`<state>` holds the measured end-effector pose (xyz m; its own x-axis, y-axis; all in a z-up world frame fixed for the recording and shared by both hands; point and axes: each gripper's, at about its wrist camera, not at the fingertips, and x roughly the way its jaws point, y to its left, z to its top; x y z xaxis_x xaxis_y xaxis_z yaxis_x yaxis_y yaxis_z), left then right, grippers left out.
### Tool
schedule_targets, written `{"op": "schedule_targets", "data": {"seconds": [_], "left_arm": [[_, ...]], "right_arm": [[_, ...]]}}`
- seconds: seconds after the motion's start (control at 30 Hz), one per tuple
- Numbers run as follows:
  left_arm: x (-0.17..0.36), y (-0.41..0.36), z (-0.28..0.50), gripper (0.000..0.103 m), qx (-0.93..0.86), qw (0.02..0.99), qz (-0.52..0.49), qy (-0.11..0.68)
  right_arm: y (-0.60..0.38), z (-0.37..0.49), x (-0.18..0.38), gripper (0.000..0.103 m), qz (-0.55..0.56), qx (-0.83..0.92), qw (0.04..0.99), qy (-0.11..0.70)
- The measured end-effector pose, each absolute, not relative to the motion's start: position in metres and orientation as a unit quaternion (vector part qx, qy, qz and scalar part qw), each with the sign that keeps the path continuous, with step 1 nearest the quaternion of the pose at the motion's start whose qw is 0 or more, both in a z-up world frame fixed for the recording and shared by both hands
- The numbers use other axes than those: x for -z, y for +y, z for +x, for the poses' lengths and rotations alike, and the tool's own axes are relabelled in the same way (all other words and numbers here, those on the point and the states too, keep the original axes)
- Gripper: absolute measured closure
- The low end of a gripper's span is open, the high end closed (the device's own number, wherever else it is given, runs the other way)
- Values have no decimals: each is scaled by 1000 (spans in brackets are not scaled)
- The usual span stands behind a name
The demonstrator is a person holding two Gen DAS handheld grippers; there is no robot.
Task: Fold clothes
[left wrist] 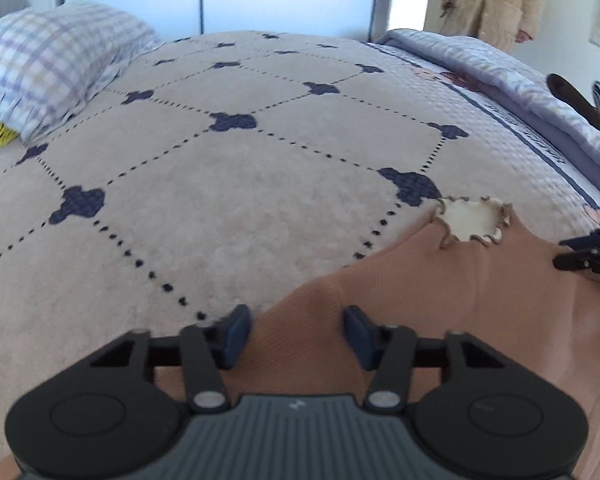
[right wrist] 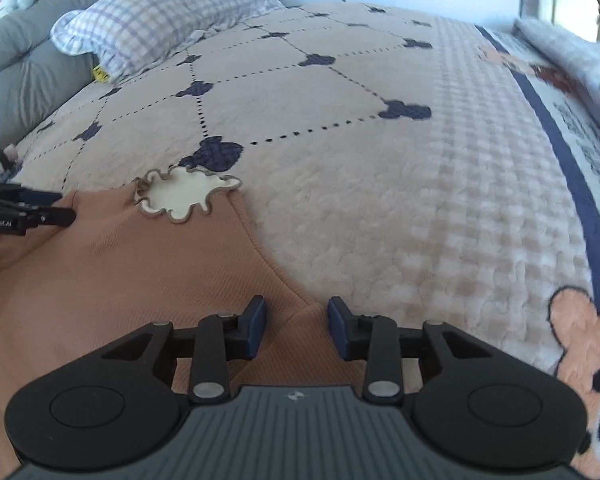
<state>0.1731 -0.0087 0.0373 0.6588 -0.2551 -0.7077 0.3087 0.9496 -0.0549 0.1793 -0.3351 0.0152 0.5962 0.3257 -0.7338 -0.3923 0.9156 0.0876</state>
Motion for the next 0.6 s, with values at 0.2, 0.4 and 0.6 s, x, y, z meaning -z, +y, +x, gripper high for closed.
{"op": "schedule_targets", "data": {"seconds": [0.2, 0.4, 0.6], "left_arm": [[-64, -31, 176, 94, 114, 934, 68, 331], [-76, -43, 208, 91, 74, 953, 74, 284], [-61, -28, 220, 64, 19, 944, 81, 318]], "right_arm": [[-307, 166, -36, 94, -182, -140, 921, 315], [-285, 192, -50, 94, -264, -57, 931, 245], [-288, 221, -19, 88, -275, -8, 919, 283]]}}
